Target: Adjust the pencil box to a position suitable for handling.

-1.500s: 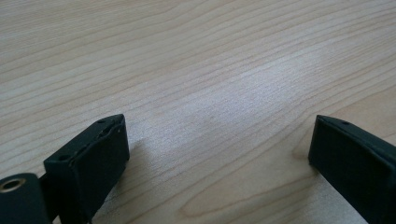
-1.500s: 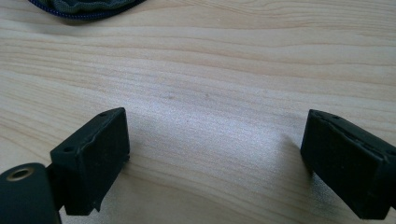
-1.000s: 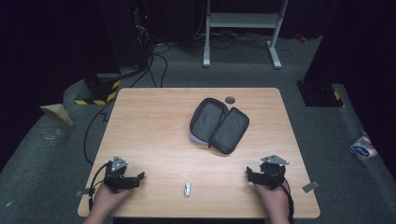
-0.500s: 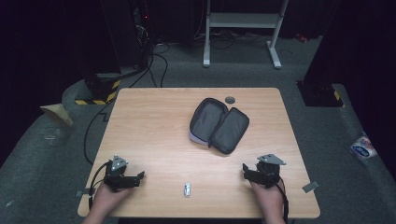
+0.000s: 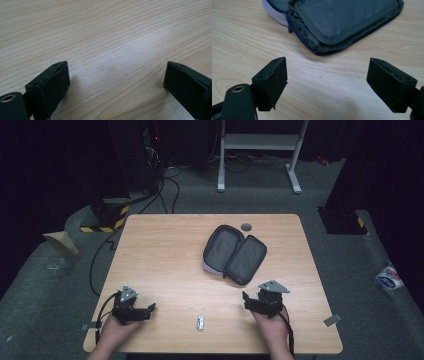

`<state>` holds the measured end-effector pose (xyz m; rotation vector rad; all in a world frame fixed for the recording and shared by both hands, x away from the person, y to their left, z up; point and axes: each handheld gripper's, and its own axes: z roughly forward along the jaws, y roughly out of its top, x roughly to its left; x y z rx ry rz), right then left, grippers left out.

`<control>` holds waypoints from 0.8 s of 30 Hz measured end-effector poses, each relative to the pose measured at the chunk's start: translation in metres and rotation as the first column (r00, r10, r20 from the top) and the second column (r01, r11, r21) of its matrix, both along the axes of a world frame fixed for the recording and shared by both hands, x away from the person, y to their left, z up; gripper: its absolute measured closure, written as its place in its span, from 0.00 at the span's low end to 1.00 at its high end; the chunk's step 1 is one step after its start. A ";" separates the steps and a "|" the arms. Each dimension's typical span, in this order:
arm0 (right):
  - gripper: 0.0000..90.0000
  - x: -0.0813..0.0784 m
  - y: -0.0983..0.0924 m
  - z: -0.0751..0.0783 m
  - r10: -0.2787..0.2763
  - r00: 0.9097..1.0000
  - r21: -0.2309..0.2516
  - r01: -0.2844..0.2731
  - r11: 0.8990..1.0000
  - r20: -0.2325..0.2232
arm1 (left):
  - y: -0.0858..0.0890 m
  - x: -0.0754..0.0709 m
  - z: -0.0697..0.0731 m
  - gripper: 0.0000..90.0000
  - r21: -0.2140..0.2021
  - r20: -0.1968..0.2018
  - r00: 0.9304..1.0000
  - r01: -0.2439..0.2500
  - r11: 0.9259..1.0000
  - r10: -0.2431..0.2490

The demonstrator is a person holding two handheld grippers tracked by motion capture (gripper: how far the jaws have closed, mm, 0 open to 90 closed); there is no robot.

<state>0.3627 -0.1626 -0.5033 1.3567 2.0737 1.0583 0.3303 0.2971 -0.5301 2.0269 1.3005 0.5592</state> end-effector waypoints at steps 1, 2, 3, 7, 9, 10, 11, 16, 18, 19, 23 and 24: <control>0.19 0.001 0.003 0.001 0.003 1.000 0.005 -0.003 1.000 0.005 | 0.000 0.000 0.000 0.08 0.000 0.001 1.000 0.001 1.000 -0.001; 0.21 0.002 0.007 0.001 0.010 1.000 0.013 -0.010 1.000 0.019 | 0.001 0.000 0.000 0.08 0.004 0.002 1.000 0.005 1.000 -0.005; 0.22 0.004 0.010 0.002 0.008 1.000 0.014 -0.008 1.000 0.022 | 0.000 -0.001 0.000 0.08 0.001 0.003 1.000 0.003 1.000 -0.003; 0.27 0.015 0.018 0.006 0.011 1.000 0.008 -0.011 1.000 0.017 | 0.000 -0.001 0.000 0.08 0.000 0.002 1.000 -0.001 1.000 0.001; 0.29 0.018 0.021 0.010 0.021 0.999 0.012 -0.021 1.000 0.030 | 0.000 -0.001 0.000 0.08 0.001 0.002 1.000 -0.002 1.000 0.002; 0.29 0.018 0.021 0.010 0.021 0.999 0.012 -0.021 1.000 0.030 | 0.000 -0.001 0.000 0.08 0.001 0.002 1.000 -0.002 1.000 0.002; 0.30 0.019 0.023 0.011 0.027 0.999 0.014 -0.027 1.000 0.032 | 0.000 -0.001 0.000 0.08 0.003 0.001 1.000 -0.001 1.000 0.001; 0.35 0.027 0.031 0.016 0.039 0.999 0.031 -0.039 0.999 0.006 | 0.000 0.000 0.000 0.07 0.004 0.001 1.000 0.000 1.000 0.000; 0.35 0.030 0.034 0.018 0.039 0.999 0.045 -0.039 0.998 0.001 | 0.000 -0.001 0.000 0.08 0.001 0.002 1.000 -0.001 1.000 0.001; 0.36 0.031 0.035 0.019 0.041 0.999 0.041 -0.041 0.998 0.004 | 0.000 -0.001 0.000 0.08 0.001 0.003 1.000 -0.001 1.000 0.001; 0.39 0.036 0.045 0.025 0.064 0.998 0.041 -0.065 0.997 0.009 | 0.000 -0.003 0.000 0.08 -0.002 0.002 1.000 -0.010 1.000 0.010; 0.41 0.038 0.049 0.029 0.072 0.997 0.045 -0.072 0.996 0.011 | 0.000 -0.003 0.000 0.08 -0.002 0.002 1.000 -0.010 1.000 0.010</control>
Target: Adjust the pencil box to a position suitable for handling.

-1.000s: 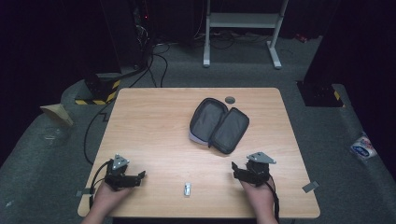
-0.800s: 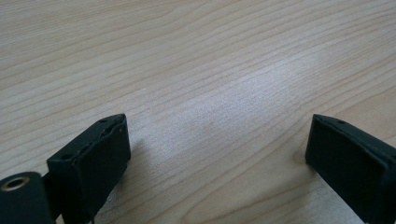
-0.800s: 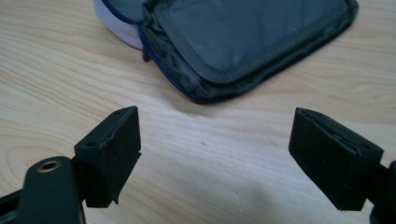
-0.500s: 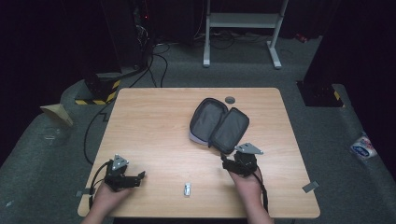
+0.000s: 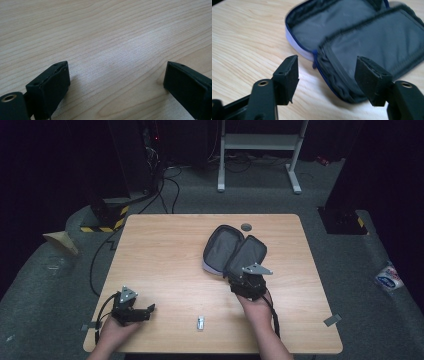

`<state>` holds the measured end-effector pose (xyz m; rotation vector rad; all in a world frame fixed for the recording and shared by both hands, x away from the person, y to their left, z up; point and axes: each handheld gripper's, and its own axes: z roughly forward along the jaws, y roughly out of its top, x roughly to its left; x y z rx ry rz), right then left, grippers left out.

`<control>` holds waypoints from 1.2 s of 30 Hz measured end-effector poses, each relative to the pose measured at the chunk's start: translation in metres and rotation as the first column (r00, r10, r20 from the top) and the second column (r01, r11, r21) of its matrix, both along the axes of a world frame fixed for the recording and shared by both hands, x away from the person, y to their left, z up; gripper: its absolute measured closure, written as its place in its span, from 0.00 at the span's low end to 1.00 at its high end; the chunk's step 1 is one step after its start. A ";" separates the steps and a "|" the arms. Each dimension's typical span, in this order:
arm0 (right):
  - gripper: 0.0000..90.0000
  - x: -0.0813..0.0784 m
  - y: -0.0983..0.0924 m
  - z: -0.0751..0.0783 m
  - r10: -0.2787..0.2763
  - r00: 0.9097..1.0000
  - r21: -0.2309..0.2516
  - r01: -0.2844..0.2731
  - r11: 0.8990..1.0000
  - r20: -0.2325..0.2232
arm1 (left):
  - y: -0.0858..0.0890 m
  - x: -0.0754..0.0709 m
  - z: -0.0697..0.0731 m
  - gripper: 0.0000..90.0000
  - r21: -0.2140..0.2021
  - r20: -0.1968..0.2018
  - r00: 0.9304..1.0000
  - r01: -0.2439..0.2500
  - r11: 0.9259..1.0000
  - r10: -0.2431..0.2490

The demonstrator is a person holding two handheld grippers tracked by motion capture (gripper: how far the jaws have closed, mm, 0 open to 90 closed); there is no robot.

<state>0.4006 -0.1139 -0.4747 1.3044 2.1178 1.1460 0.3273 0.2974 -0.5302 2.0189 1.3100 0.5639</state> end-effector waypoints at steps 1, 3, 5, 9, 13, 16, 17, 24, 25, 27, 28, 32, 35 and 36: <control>0.42 0.002 0.002 0.002 0.010 1.000 0.001 -0.010 1.000 0.004 | 0.000 0.000 0.000 0.08 -0.002 -0.001 1.000 0.001 1.000 -0.001; 0.43 0.006 0.007 0.005 0.018 1.000 0.002 -0.018 1.000 0.012 | 0.000 0.001 0.000 0.08 -0.004 -0.001 1.000 0.003 1.000 -0.003; 0.44 0.012 0.014 0.008 0.027 1.000 0.008 -0.027 1.000 0.007 | 0.000 0.001 0.000 0.08 -0.002 -0.001 1.000 0.004 1.000 -0.004; 0.45 0.019 0.024 0.007 0.029 1.000 0.014 -0.029 0.999 0.007 | 0.000 0.000 0.000 0.08 -0.004 0.000 1.000 -0.002 1.000 0.002; 0.47 0.025 0.038 0.006 0.041 0.999 0.009 -0.041 0.999 0.032 | 0.000 0.000 0.000 0.08 -0.001 0.001 1.000 0.002 1.000 -0.002; 0.50 0.029 0.050 0.003 0.048 0.998 0.019 -0.049 0.999 0.037 | 0.000 0.000 0.000 0.08 -0.001 0.000 1.000 0.002 1.000 -0.002; 0.52 0.032 0.058 0.002 0.054 0.998 0.019 -0.055 0.998 0.034 | 0.000 0.000 0.000 0.08 -0.002 0.000 1.000 0.003 1.000 -0.003; 0.56 0.044 0.079 -0.001 0.061 0.998 0.014 -0.061 0.998 0.014 | 0.000 0.002 0.000 0.08 -0.004 0.000 1.000 0.008 1.000 -0.008; 0.58 0.049 0.085 -0.001 0.061 0.998 -0.003 -0.061 0.998 0.012 | 0.000 0.002 0.000 0.08 0.003 0.002 1.000 0.013 1.000 -0.013; 0.61 0.053 0.091 -0.002 0.055 0.998 -0.009 -0.055 0.998 0.018 | 0.000 0.002 0.000 0.08 -0.001 0.001 1.000 0.012 1.000 -0.012; 0.61 0.053 0.091 -0.002 0.055 0.998 -0.009 -0.055 0.998 0.018 | 0.000 0.002 0.000 0.08 -0.001 0.001 1.000 0.012 1.000 -0.012; 0.67 0.062 0.099 -0.004 0.049 0.999 -0.009 -0.049 0.999 0.019 | -0.001 0.001 0.000 0.09 -0.002 0.001 1.000 0.010 1.000 -0.010; 0.73 0.067 0.104 -0.006 0.046 0.999 -0.012 -0.046 0.999 0.021 | 0.000 0.002 0.000 0.09 0.000 0.001 1.000 0.013 1.000 -0.013; 0.74 0.068 0.106 -0.006 0.049 0.999 -0.021 -0.049 0.999 0.015 | -0.001 0.002 0.000 0.08 -0.004 0.000 1.000 0.013 1.000 -0.013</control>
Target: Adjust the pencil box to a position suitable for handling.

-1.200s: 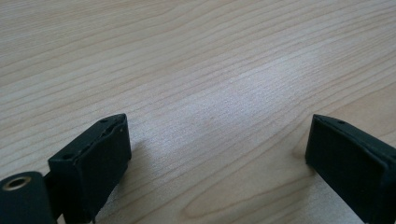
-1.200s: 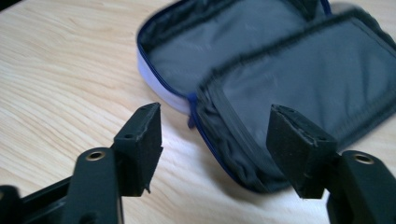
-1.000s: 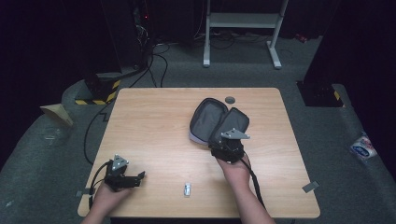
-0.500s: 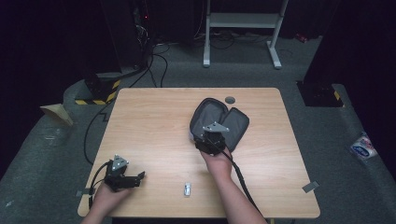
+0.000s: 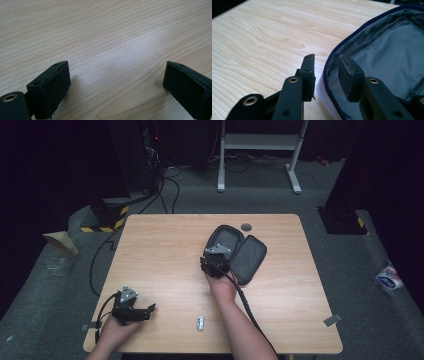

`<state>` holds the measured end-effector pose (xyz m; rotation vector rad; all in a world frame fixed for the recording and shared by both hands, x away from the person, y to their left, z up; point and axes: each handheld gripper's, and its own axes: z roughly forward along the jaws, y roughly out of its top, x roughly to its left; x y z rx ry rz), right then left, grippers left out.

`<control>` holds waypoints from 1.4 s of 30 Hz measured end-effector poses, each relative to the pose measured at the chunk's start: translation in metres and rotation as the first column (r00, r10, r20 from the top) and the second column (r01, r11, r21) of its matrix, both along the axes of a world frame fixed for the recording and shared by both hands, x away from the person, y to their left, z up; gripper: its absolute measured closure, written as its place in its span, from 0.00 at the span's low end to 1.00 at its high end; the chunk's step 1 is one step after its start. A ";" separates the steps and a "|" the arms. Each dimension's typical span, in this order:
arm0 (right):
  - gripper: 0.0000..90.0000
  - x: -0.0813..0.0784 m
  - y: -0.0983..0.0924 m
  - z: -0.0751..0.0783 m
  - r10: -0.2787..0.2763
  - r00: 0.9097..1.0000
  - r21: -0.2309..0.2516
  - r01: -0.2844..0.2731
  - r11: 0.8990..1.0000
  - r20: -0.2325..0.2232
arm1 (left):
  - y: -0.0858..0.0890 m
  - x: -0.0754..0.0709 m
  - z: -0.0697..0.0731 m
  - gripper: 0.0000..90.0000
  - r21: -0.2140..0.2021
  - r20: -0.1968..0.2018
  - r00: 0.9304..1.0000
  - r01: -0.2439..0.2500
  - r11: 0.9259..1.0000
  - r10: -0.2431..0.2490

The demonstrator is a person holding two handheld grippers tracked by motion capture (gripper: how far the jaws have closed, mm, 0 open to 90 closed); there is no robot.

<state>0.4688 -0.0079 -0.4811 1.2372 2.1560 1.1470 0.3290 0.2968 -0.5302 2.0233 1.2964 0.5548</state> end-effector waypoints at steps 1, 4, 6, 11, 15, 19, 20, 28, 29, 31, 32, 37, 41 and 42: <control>0.74 0.002 0.002 -0.001 0.002 1.000 -0.008 -0.002 1.000 -0.009 | 0.000 0.000 0.000 0.08 0.000 0.000 1.000 0.002 1.000 -0.002; 0.79 0.006 0.005 -0.006 -0.006 1.000 -0.016 0.006 1.000 -0.021 | 0.000 0.000 0.000 0.09 -0.001 0.000 1.000 0.002 1.000 -0.002; 0.86 0.007 0.006 -0.009 -0.007 1.000 -0.014 0.007 1.000 -0.028 | 0.000 0.000 0.000 0.09 0.001 0.001 1.000 0.002 1.000 -0.002; 0.94 0.002 0.006 -0.012 0.013 0.999 -0.016 -0.014 1.000 -0.030 | 0.001 -0.001 0.000 0.09 0.006 0.003 1.000 0.005 1.000 -0.006; 0.94 -0.007 0.004 -0.010 0.046 0.999 -0.015 -0.046 0.999 -0.018 | 0.000 -0.001 0.000 0.09 0.007 0.003 1.000 0.004 1.000 -0.004; 0.94 -0.015 0.002 -0.011 0.063 0.998 -0.015 -0.064 0.998 -0.010 | 0.000 -0.002 0.000 0.09 0.007 0.004 1.000 0.000 1.000 0.000; 0.94 -0.017 0.001 -0.012 0.069 0.998 -0.017 -0.069 0.997 -0.009 | 0.000 -0.002 0.000 0.09 0.006 0.003 1.000 -0.002 1.000 0.002; 0.92 -0.042 -0.005 -0.016 0.109 0.994 -0.027 -0.109 0.994 0.020 | 0.000 -0.002 0.000 0.09 0.007 0.004 1.000 -0.004 1.000 0.004; 0.91 -0.048 -0.009 -0.017 0.115 0.993 -0.018 -0.115 0.993 0.021 | 0.000 -0.002 0.000 0.09 0.007 0.004 1.000 -0.005 1.000 0.005; 0.90 -0.050 -0.011 -0.018 0.120 0.993 -0.012 -0.120 0.993 0.021 | 0.000 -0.002 0.000 0.09 0.008 0.004 1.000 -0.006 1.000 0.006; 0.89 -0.053 -0.014 -0.018 0.119 0.993 -0.003 -0.119 0.993 0.022 | 0.000 -0.002 0.000 0.10 0.007 0.004 1.000 -0.007 1.000 0.007; 0.86 -0.066 -0.027 -0.016 0.117 0.992 0.003 -0.117 0.993 0.040 | 0.000 -0.003 0.000 0.10 0.003 0.005 1.000 -0.013 1.000 0.013; 0.82 -0.075 -0.040 -0.016 0.110 0.993 -0.008 -0.110 0.994 0.047 | 0.000 -0.003 0.000 0.10 0.005 0.007 1.000 -0.012 1.000 0.012; 0.82 -0.075 -0.040 -0.016 0.110 0.993 -0.008 -0.110 0.994 0.047 | 0.000 -0.003 0.000 0.10 0.004 0.007 1.000 -0.013 1.000 0.013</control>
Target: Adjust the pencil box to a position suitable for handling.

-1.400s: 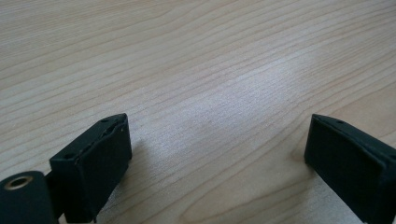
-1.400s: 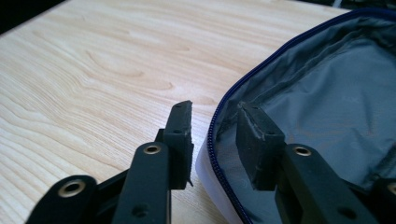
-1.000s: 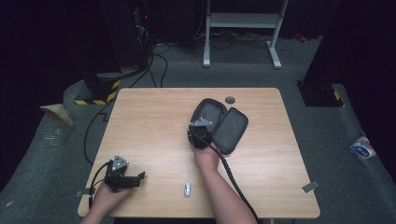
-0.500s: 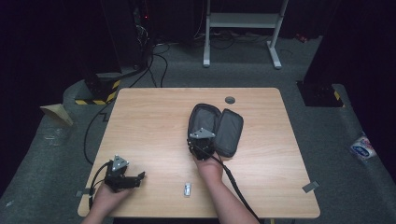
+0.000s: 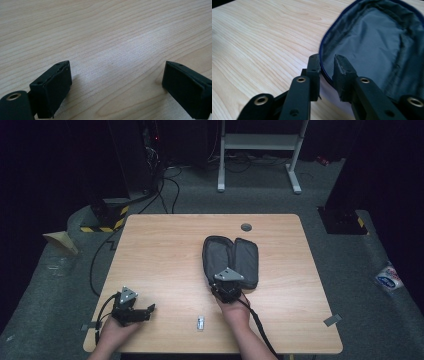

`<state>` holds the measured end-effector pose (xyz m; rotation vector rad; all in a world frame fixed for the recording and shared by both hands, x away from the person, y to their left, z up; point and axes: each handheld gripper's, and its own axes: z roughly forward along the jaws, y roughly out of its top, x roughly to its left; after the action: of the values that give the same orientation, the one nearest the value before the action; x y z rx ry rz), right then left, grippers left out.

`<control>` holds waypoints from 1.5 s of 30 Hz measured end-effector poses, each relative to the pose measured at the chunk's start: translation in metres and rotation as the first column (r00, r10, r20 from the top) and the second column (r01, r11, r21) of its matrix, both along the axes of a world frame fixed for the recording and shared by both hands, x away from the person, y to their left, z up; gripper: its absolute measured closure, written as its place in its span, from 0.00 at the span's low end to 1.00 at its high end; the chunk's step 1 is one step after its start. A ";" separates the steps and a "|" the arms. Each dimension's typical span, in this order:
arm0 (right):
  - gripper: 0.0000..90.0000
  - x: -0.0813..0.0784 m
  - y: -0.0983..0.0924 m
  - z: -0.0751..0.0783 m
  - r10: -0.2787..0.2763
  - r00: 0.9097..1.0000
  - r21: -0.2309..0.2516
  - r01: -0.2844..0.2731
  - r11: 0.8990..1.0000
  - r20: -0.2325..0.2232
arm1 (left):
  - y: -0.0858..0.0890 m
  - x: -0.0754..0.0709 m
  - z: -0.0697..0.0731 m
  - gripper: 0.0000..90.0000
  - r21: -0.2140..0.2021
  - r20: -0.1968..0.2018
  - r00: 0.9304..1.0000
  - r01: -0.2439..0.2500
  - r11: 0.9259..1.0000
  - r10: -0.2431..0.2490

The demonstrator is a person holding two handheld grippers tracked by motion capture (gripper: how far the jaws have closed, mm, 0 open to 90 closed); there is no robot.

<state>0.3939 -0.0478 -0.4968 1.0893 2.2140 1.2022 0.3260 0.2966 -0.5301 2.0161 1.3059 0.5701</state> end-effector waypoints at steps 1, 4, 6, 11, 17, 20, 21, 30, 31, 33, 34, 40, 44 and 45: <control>0.81 -0.003 -0.006 0.000 -0.009 1.000 -0.001 0.009 1.000 0.001 | 0.000 0.000 0.000 0.10 -0.001 0.000 1.000 -0.001 1.000 0.001; 0.78 -0.006 -0.011 0.000 -0.017 1.000 -0.001 0.017 1.000 0.005 | 0.000 0.000 0.000 0.10 -0.002 0.001 1.000 -0.003 1.000 0.003; 0.76 -0.008 -0.017 -0.001 -0.031 1.000 -0.004 0.031 1.000 0.006 | 0.000 -0.001 0.000 0.11 -0.003 0.000 1.000 -0.004 1.000 0.004; 0.69 -0.013 -0.029 -0.002 -0.055 0.998 0.006 0.055 0.998 0.007 | 0.000 -0.001 0.000 0.11 -0.002 0.000 1.000 -0.004 1.000 0.004; 0.67 -0.026 -0.035 0.004 -0.056 0.998 0.026 0.056 0.998 0.032 | 0.000 -0.001 0.000 0.11 -0.004 0.000 1.000 -0.007 1.000 0.007; 0.71 -0.025 -0.028 0.009 -0.047 0.998 0.042 0.045 0.998 0.044 | 0.000 -0.001 0.000 0.11 -0.002 0.001 1.000 -0.006 1.000 0.006; 0.74 -0.024 -0.025 0.010 -0.043 0.998 0.046 0.041 0.998 0.045 | 0.000 0.000 0.000 0.11 -0.002 0.001 1.000 -0.005 1.000 0.005; 0.85 0.013 0.028 0.014 -0.044 0.999 0.024 0.043 0.999 0.022 | 0.001 0.000 0.000 0.11 0.002 0.002 1.000 0.003 1.000 -0.003; 0.86 0.017 0.031 0.011 -0.047 0.999 0.015 0.047 0.999 0.010 | 0.001 0.000 0.000 0.11 -0.001 0.000 1.000 0.003 1.000 -0.003; 0.93 0.020 0.033 0.005 -0.050 0.999 -0.002 0.050 0.999 -0.009 | 0.001 -0.001 0.000 0.11 -0.007 0.000 1.000 0.000 1.000 0.000; 0.93 0.020 0.033 0.005 -0.050 0.999 -0.002 0.050 0.999 -0.009 | 0.001 -0.001 0.000 0.11 -0.008 -0.002 1.000 0.001 1.000 -0.001; 0.97 0.011 0.022 -0.002 -0.033 0.999 -0.021 0.032 0.999 -0.013 | 0.000 -0.001 0.000 0.12 -0.007 -0.001 1.000 0.000 1.000 0.000; 0.96 0.000 0.005 -0.005 -0.026 1.000 -0.015 0.026 1.000 -0.009 | 0.000 -0.001 0.000 0.12 -0.006 -0.001 1.000 -0.003 1.000 0.003; 0.96 -0.004 -0.001 -0.006 -0.024 1.000 -0.016 0.024 1.000 -0.008 | 0.000 -0.001 0.000 0.12 -0.005 -0.001 1.000 -0.003 1.000 0.003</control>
<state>0.3903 -0.0486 -0.5024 1.1136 2.2063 1.1703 0.3250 0.2969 -0.5300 2.0106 1.3095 0.5665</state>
